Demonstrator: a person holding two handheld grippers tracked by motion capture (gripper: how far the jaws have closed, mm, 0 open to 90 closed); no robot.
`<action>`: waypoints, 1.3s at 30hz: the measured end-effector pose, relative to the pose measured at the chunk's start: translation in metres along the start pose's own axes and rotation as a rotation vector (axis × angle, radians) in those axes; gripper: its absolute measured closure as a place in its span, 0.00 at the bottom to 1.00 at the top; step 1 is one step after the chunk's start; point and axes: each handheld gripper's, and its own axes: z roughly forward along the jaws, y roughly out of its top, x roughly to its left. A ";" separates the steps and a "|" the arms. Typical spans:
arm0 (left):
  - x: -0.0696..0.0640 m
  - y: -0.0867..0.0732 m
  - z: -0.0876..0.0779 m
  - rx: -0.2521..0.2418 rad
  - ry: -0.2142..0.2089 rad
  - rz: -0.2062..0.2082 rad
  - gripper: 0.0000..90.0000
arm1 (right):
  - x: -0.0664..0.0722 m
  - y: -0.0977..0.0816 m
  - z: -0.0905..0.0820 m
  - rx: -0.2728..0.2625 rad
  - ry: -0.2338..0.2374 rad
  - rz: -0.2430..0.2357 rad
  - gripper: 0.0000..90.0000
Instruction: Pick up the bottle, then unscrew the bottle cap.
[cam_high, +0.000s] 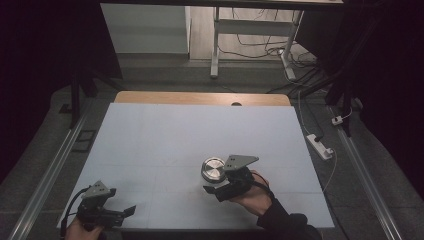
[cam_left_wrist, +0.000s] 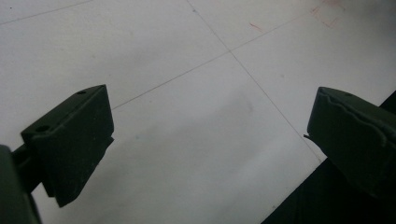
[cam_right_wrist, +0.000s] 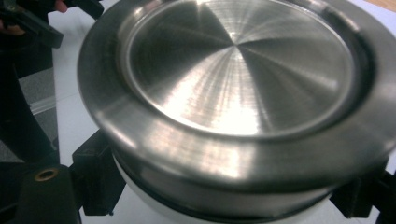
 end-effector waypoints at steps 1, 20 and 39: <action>0.000 0.000 0.000 0.000 0.000 0.000 0.02 | 0.002 0.000 0.000 0.001 0.003 -0.002 0.17; 0.003 -0.001 -0.002 -0.020 -0.034 -0.019 0.00 | 0.011 -0.001 0.001 0.014 0.027 -0.013 0.17; -0.002 0.009 -0.004 -0.098 -0.119 0.016 0.00 | 0.010 -0.002 0.004 0.018 0.037 -0.017 0.17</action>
